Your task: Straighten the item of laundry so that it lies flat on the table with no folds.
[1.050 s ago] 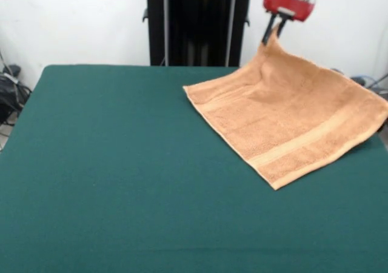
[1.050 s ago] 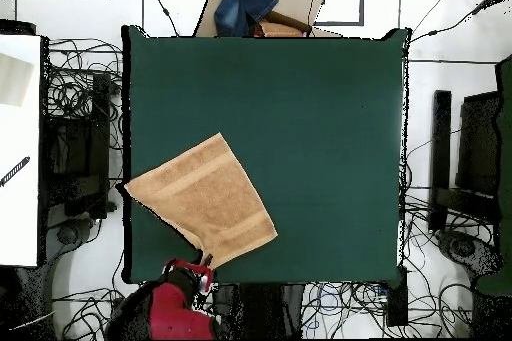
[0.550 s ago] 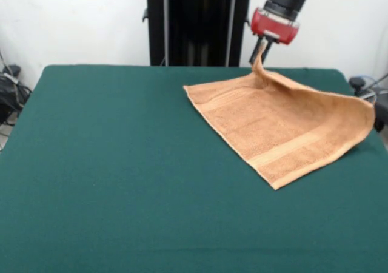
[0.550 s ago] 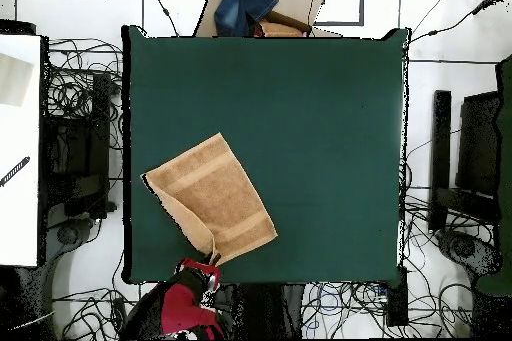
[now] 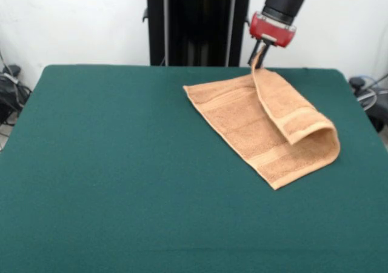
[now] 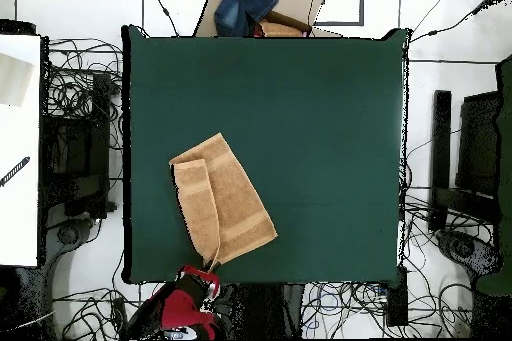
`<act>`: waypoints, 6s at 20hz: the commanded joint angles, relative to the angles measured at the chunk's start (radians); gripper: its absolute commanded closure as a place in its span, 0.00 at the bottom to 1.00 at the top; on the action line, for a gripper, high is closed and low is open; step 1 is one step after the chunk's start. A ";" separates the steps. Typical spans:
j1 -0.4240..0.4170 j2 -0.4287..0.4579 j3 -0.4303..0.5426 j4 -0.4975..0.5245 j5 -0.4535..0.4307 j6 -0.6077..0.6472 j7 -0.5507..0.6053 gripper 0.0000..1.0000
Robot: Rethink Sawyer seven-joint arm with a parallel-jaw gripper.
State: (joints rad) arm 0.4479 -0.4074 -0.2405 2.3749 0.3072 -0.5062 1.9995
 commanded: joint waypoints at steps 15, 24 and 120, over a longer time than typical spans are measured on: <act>0.074 0.014 0.125 -0.016 0.144 0.084 0.273 1.00; 0.073 0.012 0.158 -0.046 0.141 0.135 0.216 1.00; 0.655 -0.123 -0.302 -0.247 0.673 0.659 0.141 0.00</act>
State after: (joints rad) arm 1.0527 -0.5148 -0.3541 2.2779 0.9621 -0.1525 1.9995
